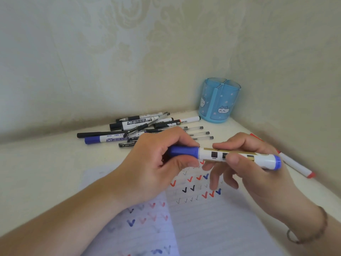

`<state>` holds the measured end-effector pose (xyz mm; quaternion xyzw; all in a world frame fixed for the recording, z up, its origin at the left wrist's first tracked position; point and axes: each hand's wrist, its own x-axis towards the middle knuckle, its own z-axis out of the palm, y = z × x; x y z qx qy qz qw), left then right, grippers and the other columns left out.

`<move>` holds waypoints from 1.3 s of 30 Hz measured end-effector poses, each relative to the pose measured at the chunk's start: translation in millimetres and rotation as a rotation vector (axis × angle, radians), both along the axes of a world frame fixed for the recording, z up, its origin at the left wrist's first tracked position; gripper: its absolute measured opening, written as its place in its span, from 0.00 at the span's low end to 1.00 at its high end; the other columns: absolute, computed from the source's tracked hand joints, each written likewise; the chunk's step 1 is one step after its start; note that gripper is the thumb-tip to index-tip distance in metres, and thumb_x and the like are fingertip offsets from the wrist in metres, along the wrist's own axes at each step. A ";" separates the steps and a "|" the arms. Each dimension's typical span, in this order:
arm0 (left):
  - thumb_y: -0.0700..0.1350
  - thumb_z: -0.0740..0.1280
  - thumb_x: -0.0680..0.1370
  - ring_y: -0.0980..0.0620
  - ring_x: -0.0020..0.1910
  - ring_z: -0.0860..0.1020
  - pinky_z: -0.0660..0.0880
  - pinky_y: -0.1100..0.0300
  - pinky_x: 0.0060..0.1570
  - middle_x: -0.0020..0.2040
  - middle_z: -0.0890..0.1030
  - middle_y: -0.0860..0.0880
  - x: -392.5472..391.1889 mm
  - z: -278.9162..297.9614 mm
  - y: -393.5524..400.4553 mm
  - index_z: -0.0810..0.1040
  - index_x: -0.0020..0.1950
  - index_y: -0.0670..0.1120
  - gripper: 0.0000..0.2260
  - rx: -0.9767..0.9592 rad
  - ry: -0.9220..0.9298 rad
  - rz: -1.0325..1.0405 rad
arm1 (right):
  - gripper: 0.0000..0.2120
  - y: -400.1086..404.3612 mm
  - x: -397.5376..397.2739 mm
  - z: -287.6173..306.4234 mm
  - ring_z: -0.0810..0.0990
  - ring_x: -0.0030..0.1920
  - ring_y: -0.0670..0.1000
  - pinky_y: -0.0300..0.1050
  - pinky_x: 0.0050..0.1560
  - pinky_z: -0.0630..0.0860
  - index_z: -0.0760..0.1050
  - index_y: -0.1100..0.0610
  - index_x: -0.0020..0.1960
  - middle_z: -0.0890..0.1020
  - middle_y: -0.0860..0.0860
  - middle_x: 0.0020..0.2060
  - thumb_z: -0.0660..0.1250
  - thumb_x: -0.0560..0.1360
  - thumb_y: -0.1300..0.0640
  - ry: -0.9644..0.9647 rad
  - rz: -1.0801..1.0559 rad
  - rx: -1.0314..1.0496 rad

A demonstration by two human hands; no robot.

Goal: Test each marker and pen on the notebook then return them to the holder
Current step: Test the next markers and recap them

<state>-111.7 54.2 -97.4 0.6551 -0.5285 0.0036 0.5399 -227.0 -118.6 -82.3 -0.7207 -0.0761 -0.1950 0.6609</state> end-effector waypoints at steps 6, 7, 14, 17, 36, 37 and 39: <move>0.51 0.68 0.76 0.49 0.29 0.75 0.71 0.54 0.28 0.37 0.83 0.55 -10.7 3.5 7.1 0.77 0.49 0.52 0.05 -0.021 -0.001 -0.007 | 0.04 13.7 -1.0 -5.3 0.84 0.30 0.54 0.33 0.29 0.72 0.80 0.49 0.45 0.86 0.54 0.38 0.71 0.73 0.49 -0.106 0.053 0.056; 0.51 0.68 0.76 0.49 0.30 0.77 0.72 0.53 0.28 0.39 0.84 0.58 -11.8 3.4 8.0 0.77 0.49 0.52 0.05 -0.013 -0.009 -0.018 | 0.02 14.6 0.0 -5.9 0.84 0.31 0.52 0.32 0.29 0.73 0.80 0.51 0.46 0.86 0.52 0.38 0.70 0.73 0.54 -0.115 0.075 0.056; 0.56 0.67 0.75 0.48 0.30 0.75 0.71 0.58 0.29 0.40 0.81 0.56 2.3 4.5 1.1 0.76 0.50 0.58 0.06 0.060 -0.079 0.044 | 0.18 -12.5 4.8 1.2 0.79 0.30 0.49 0.36 0.30 0.71 0.85 0.48 0.47 0.86 0.53 0.35 0.75 0.64 0.38 0.030 -0.009 -0.041; 0.57 0.69 0.74 0.52 0.35 0.75 0.70 0.68 0.33 0.43 0.80 0.57 10.0 1.1 2.7 0.75 0.51 0.58 0.08 0.086 -0.136 0.094 | 0.19 -32.0 -4.0 5.9 0.77 0.32 0.57 0.47 0.30 0.68 0.85 0.46 0.44 0.84 0.56 0.35 0.73 0.63 0.33 0.022 -0.090 -0.201; 0.49 0.71 0.73 0.52 0.52 0.71 0.66 0.58 0.58 0.46 0.76 0.57 46.2 -14.7 7.1 0.78 0.44 0.56 0.03 0.506 -0.284 0.570 | 0.11 -56.2 1.7 -1.2 0.78 0.28 0.46 0.43 0.31 0.75 0.71 0.45 0.40 0.79 0.47 0.33 0.72 0.69 0.44 0.743 -0.499 -1.029; 0.50 0.71 0.73 0.53 0.52 0.71 0.65 0.59 0.57 0.46 0.76 0.58 45.8 -14.9 6.9 0.78 0.43 0.56 0.03 0.513 -0.280 0.562 | 0.12 -59.4 2.2 -2.7 0.79 0.29 0.47 0.47 0.33 0.78 0.70 0.44 0.41 0.79 0.47 0.33 0.72 0.68 0.43 0.762 -0.503 -1.045; 0.51 0.71 0.73 0.53 0.51 0.70 0.67 0.58 0.55 0.45 0.77 0.59 45.0 -15.7 5.9 0.79 0.41 0.56 0.02 0.523 -0.292 0.559 | 0.12 -72.8 1.9 -7.4 0.81 0.33 0.48 0.50 0.35 0.80 0.70 0.44 0.42 0.78 0.44 0.32 0.71 0.68 0.42 0.785 -0.543 -1.058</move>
